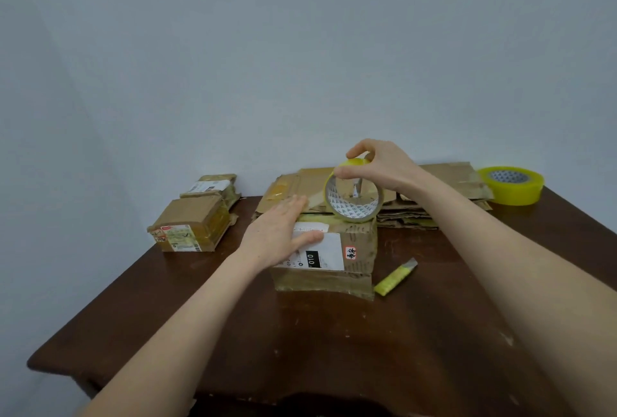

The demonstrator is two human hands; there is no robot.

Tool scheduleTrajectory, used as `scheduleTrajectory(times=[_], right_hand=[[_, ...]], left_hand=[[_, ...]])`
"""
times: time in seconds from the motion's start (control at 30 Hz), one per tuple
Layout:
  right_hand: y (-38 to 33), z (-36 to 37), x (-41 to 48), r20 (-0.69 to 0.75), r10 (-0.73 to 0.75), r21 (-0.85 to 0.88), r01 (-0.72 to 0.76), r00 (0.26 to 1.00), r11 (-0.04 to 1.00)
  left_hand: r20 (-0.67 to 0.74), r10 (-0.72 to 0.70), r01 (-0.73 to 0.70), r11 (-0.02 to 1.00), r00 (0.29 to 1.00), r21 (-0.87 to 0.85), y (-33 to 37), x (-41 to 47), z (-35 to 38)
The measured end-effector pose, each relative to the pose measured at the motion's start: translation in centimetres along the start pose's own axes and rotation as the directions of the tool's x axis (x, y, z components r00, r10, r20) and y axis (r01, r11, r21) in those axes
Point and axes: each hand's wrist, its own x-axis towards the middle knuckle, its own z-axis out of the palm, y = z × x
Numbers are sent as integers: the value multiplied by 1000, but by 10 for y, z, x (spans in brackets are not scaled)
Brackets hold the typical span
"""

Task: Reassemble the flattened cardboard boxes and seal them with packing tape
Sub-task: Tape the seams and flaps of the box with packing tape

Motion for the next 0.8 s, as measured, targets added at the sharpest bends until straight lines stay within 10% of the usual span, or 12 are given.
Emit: scheduleTrajectory(times=[0.8], right_hand=[[75,-29,-49,160,182,-55,-175,970,983]], left_hand=[[57,23,-27,996,998,79,5,3,0]])
